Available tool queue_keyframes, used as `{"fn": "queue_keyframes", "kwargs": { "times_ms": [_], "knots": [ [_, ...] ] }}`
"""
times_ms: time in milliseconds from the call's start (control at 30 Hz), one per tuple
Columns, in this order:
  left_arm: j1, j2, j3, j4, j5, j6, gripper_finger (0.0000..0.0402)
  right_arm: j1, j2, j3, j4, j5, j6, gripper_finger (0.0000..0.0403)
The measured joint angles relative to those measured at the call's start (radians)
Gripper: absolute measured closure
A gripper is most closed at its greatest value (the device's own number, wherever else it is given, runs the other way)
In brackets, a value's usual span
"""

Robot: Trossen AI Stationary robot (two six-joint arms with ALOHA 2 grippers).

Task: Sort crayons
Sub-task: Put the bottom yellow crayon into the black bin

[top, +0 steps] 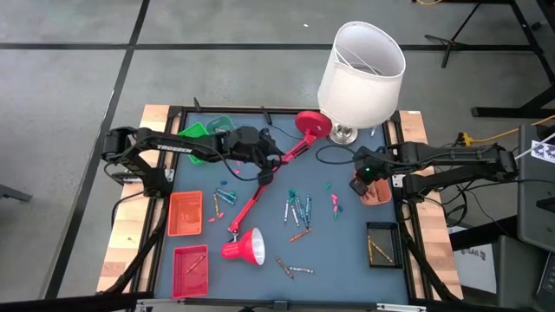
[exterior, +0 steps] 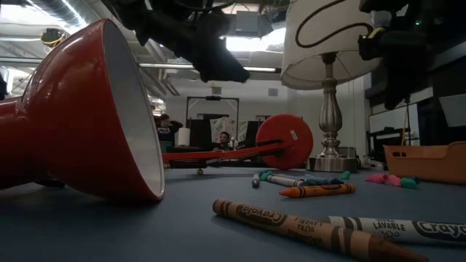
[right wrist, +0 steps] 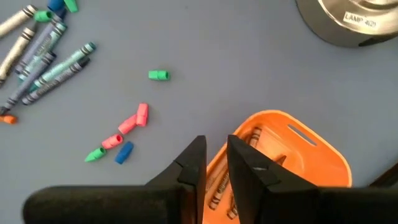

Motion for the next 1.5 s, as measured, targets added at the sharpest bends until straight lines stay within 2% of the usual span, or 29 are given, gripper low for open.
{"fn": "queue_keyframes", "kwargs": {
  "times_ms": [133,367,633,767,867,1133,1500],
  "knots": [
    [0.039,-0.063,0.0,-0.147,0.0,-0.004,0.0278,0.0,0.0,0.0,0.005,0.0,0.0,0.034],
    [0.059,-0.152,0.001,-0.538,0.019,0.03,0.0278,0.001,0.0,0.0,0.018,0.003,0.0,0.034],
    [0.009,-0.147,0.001,-0.975,0.089,0.025,0.0278,0.0,0.0,0.0,0.03,0.009,0.0,0.034],
    [-0.044,-0.149,0.0,-1.115,0.089,0.069,0.0278,0.0,0.0,0.0,0.059,0.01,-0.001,0.034],
    [-0.089,-0.149,0.0,-1.146,0.089,0.162,0.0278,0.0,0.0,0.0,0.087,0.01,-0.002,0.034],
    [-0.207,-0.148,-0.098,-1.07,0.083,0.433,0.0278,0.0,0.0,0.0,0.1,0.01,-0.006,0.034],
    [-0.277,-0.148,-0.243,-0.886,0.08,0.446,0.0278,0.0,0.0,0.0,0.101,0.01,-0.006,0.034]
  ]
}}
